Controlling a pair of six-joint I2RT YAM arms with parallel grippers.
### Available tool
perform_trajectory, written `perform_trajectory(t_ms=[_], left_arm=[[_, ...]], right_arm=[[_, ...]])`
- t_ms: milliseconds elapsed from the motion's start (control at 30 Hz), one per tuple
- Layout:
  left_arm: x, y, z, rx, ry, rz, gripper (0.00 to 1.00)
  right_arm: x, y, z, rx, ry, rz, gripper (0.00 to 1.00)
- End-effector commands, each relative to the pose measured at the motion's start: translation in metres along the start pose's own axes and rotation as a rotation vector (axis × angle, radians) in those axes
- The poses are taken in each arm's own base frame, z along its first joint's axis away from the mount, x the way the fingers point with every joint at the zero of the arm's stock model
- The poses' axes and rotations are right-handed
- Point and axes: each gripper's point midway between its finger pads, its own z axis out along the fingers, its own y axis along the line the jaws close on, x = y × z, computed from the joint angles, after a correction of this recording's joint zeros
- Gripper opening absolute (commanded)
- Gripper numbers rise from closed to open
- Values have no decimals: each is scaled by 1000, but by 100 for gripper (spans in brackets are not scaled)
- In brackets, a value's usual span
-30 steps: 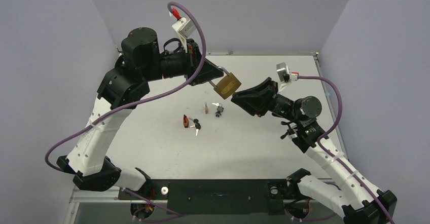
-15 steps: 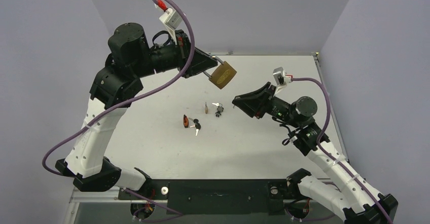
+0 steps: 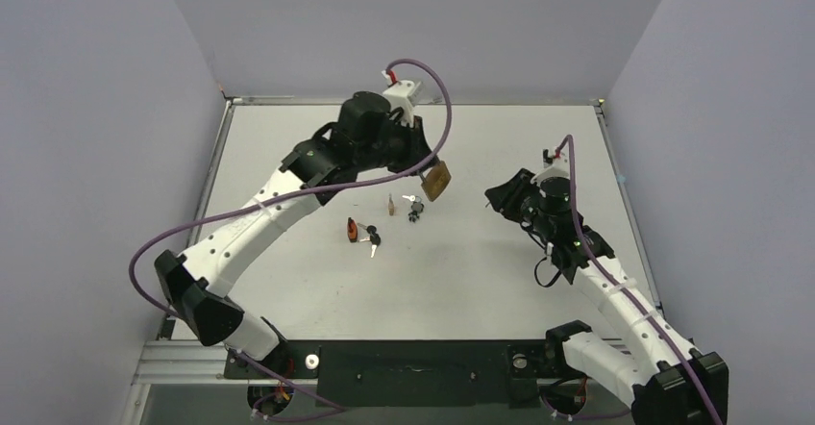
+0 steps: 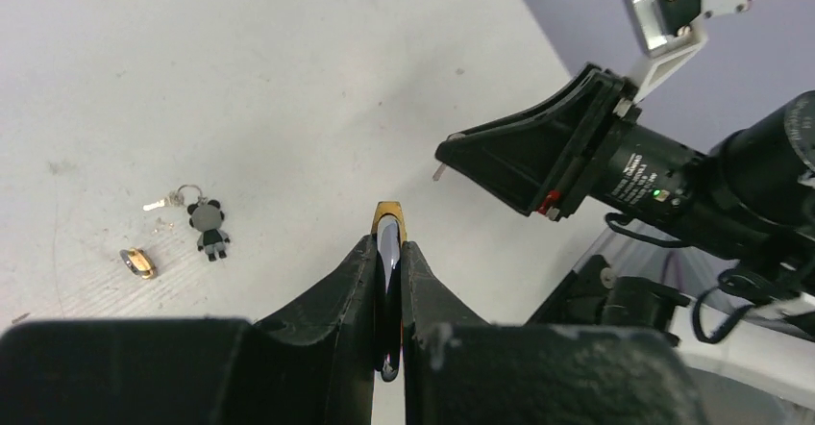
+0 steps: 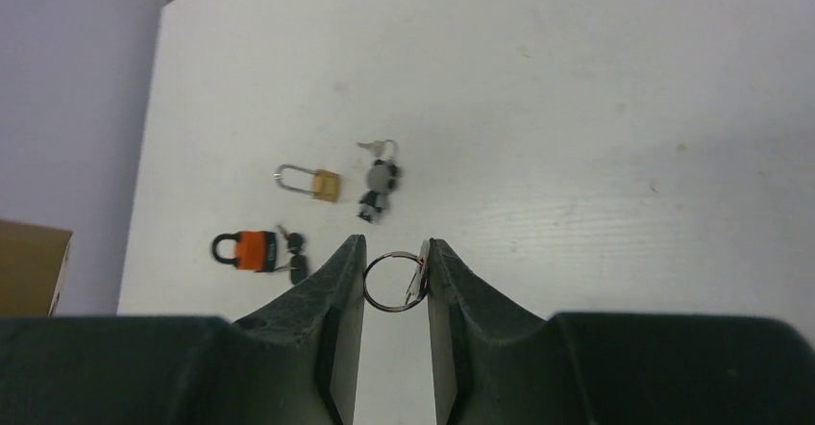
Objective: Lock with the key
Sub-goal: Place the lock at the center of the board.
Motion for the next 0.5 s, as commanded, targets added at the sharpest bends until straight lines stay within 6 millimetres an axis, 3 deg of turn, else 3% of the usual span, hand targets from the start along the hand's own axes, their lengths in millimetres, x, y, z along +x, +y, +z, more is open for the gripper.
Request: perform_trajectory(t_ms=[0,267,467], left_arm=[[-16,0,51,-97,-159,13,0],[51,41,138,-252,-63,14,0],[86,57,183,-317,-31,23,0]], right_arm=[[12,-59,9,229,5,104,0],[28,-102,33,323,24,148,0],[40,-115,48,336,41,169,0]])
